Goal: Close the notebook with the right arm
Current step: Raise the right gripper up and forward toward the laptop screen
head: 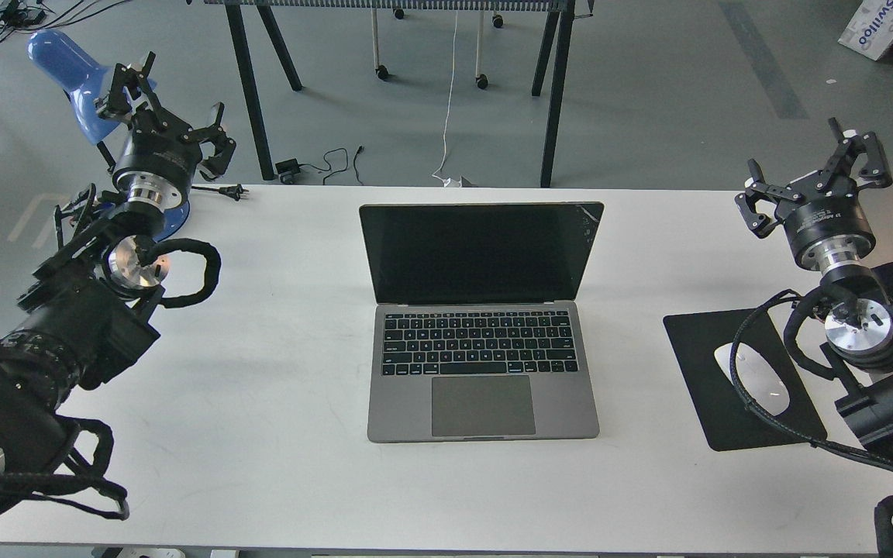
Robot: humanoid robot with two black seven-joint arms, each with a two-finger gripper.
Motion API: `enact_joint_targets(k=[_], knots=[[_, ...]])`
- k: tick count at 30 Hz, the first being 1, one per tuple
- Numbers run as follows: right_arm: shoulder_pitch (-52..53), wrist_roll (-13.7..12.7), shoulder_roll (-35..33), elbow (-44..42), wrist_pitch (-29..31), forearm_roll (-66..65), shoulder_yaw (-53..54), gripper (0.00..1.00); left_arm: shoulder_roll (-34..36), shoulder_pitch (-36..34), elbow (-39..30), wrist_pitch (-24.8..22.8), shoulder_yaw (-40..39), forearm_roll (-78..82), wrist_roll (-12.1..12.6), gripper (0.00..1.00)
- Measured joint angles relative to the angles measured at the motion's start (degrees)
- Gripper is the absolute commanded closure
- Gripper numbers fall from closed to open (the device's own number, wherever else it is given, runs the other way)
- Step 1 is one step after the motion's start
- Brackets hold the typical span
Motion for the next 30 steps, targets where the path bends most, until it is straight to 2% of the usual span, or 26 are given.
enact_joint_targets(k=[8, 13, 22, 30], knots=[[1.15, 0.00, 0.21, -0.08, 0.14, -0.14, -1.77, 0.00, -0.21, -0.08, 0.18, 0.00, 0.00, 0.10, -0.01, 0.00], [6.78, 0.07, 1.69, -1.54, -0.77, -0.26, -8.35, 0.00, -0.22, -0.05, 0.18, 0.00, 0.00, -0.08, -0.14, 0.00], [20.73, 0.36, 12.68, -18.10, -1.97, -0.27, -16.53, 0.00, -0.22, 0.09, 0.11, 0.00, 0.00, -0.12, -0.17, 0.00], [23.11, 0.34, 18.05, -20.93, -2.24, -0.27, -20.27, 0.00, -0.22, 0.09, 0.03, 0.00, 0.00, 0.07, -0.07, 0.00]])
